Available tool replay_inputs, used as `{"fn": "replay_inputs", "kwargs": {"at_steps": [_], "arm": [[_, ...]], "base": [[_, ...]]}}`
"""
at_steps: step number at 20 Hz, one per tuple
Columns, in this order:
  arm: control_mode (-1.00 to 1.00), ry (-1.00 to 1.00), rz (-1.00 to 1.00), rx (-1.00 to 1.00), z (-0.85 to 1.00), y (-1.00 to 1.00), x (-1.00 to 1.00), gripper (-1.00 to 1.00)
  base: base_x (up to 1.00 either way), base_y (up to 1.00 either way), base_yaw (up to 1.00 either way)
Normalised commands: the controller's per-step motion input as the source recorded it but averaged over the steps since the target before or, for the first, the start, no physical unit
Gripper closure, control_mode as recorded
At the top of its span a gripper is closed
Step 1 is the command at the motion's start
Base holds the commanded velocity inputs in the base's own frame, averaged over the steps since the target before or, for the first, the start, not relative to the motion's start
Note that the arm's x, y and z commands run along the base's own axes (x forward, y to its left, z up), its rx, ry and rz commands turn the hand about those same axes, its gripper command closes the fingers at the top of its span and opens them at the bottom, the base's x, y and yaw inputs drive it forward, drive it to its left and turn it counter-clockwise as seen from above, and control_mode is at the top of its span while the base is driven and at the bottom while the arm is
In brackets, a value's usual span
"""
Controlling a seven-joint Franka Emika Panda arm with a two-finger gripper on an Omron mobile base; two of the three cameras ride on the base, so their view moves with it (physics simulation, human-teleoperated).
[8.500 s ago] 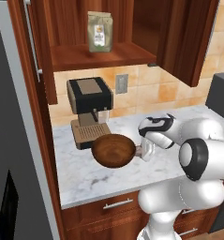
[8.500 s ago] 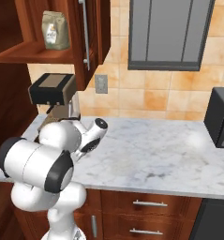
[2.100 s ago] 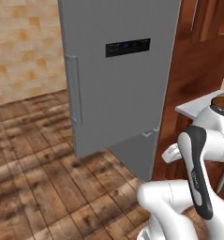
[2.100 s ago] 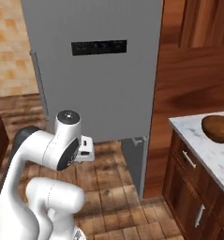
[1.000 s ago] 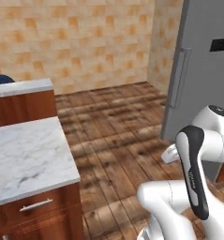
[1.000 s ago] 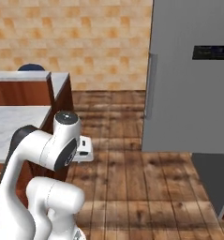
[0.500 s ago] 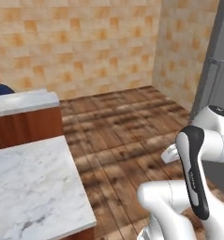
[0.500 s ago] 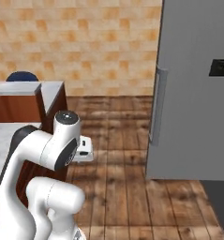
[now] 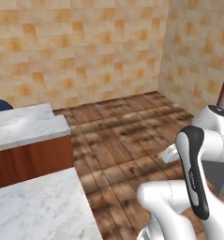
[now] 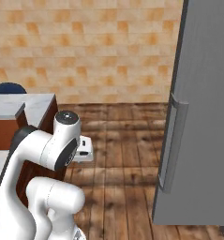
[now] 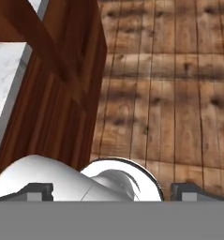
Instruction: Pick the egg and butter from the fridge and place them by the bowl for mixing.
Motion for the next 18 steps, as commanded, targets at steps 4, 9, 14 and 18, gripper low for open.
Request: {"fn": "replay_inputs", "kwargs": {"at_steps": [4,9,14,18], "arm": [[1.00,0.00,0.00,0.00,0.00,0.00,0.00,-1.00],[1.00,0.00,0.00,0.00,0.00,0.00,0.00,-1.00],[1.00,0.00,0.00,0.00,0.00,0.00,0.00,-1.00],[1.00,0.00,0.00,0.00,0.00,0.00,0.00,-1.00]], "base": [[0.78,0.18,-0.11],[0.72,0.22,-0.22],[0.83,0.18,-0.07],[0.85,-0.05,0.26]]}}
